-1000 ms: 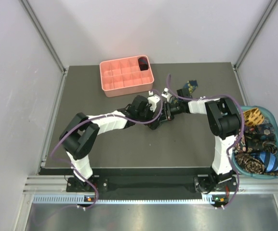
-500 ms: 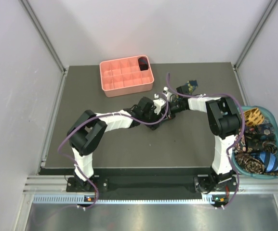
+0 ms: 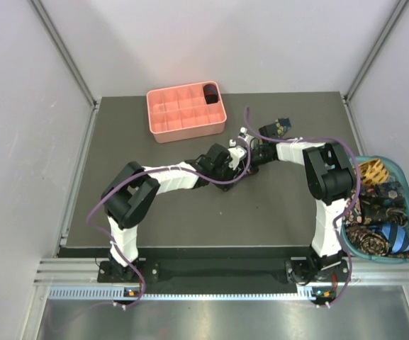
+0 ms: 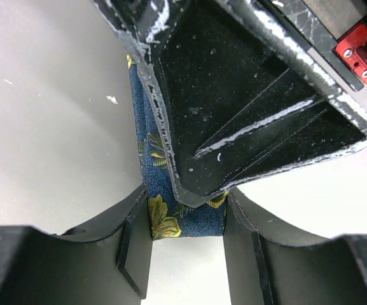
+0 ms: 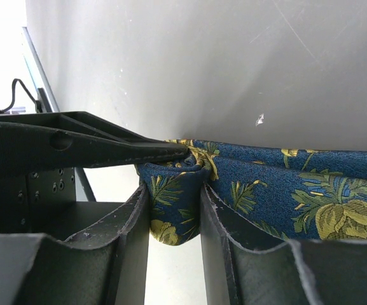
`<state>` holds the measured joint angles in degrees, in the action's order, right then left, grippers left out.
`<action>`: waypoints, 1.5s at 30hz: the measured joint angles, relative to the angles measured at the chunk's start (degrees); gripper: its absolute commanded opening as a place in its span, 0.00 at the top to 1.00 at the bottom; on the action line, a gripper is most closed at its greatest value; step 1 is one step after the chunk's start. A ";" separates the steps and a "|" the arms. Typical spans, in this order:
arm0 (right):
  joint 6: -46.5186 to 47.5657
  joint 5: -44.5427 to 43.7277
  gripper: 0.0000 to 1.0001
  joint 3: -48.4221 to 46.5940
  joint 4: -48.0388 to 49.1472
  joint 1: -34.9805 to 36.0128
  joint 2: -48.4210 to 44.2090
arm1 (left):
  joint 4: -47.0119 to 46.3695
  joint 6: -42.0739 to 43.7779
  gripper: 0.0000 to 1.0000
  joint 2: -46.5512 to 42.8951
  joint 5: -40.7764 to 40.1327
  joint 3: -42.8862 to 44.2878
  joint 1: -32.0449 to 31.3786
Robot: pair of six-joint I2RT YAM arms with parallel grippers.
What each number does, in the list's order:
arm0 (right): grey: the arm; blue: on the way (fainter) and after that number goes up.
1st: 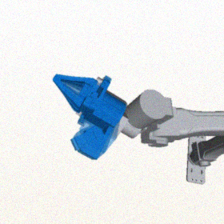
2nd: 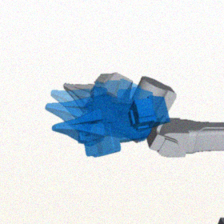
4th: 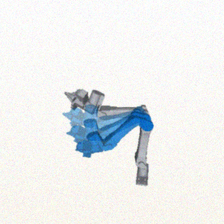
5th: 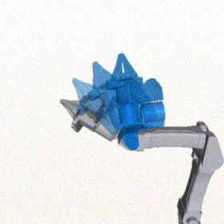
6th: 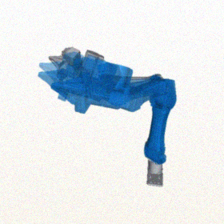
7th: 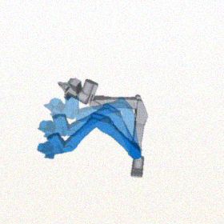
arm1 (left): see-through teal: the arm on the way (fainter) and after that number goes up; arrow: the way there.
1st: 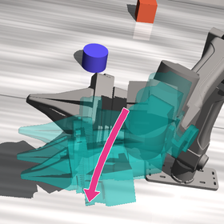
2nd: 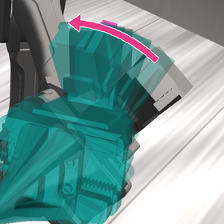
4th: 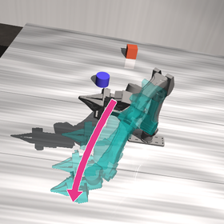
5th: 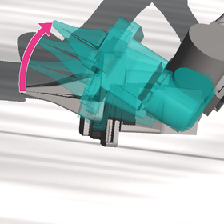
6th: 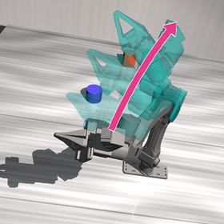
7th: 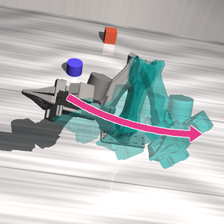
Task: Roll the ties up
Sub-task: Roll the tie
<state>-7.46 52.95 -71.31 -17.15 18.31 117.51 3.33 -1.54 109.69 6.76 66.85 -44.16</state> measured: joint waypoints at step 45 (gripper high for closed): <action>2.54 2.01 0.95 -0.94 -2.62 2.99 1.03 | 6.12 -1.31 0.27 -2.27 -1.70 -0.94 -0.68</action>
<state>-4.93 54.96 -72.25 -19.77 21.30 118.54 9.45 -2.85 107.42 5.06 65.91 -44.84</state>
